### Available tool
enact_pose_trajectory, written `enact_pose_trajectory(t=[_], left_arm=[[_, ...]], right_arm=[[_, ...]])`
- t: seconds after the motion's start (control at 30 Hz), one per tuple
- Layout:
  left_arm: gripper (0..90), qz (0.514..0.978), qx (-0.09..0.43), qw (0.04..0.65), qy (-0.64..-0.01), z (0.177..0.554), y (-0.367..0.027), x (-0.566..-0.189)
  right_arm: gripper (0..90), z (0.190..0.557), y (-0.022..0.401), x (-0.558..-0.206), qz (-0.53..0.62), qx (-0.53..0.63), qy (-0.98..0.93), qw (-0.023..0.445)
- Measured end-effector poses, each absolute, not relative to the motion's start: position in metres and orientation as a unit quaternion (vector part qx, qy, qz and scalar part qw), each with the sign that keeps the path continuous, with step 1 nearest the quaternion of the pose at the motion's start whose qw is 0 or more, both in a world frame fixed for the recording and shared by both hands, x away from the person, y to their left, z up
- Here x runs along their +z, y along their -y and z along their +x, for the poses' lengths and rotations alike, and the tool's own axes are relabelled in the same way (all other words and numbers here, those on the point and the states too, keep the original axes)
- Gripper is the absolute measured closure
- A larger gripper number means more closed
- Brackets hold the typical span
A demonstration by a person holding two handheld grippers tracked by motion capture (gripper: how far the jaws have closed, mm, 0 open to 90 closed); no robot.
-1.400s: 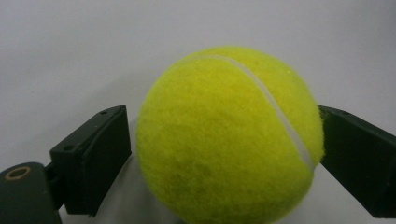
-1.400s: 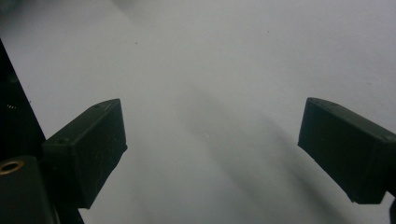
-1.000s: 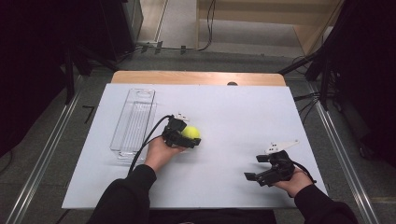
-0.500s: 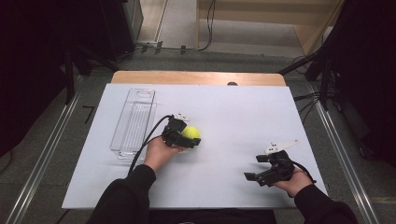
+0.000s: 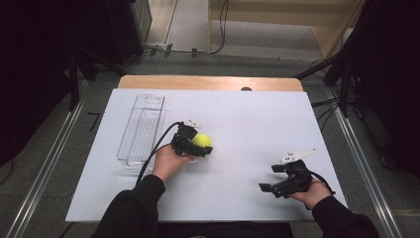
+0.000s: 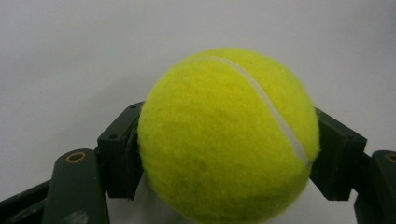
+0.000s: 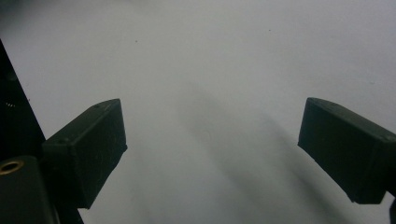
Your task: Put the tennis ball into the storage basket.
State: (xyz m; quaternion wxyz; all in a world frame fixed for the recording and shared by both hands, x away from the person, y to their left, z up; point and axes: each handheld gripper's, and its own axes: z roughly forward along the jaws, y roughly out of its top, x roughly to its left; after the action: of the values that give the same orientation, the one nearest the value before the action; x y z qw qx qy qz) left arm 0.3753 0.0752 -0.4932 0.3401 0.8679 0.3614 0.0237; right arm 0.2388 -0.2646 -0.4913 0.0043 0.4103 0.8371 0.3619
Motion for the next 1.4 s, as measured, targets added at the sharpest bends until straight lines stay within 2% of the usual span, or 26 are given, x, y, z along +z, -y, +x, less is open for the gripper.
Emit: enact_pose_trajectory(t=[0.7,1.4], left_arm=[[26.1,0.859,0.012,0.362,-0.361,0.372,-0.082,-0.474],[26.1,0.869,0.002,0.357,-0.344,0.367,-0.082,-0.456]], right_arm=[[5.9,0.239,0.264,-0.491,0.410,0.361,-0.837,0.004],[5.9,0.239,0.265,-0.491,0.408,0.364,-0.837,0.006]])
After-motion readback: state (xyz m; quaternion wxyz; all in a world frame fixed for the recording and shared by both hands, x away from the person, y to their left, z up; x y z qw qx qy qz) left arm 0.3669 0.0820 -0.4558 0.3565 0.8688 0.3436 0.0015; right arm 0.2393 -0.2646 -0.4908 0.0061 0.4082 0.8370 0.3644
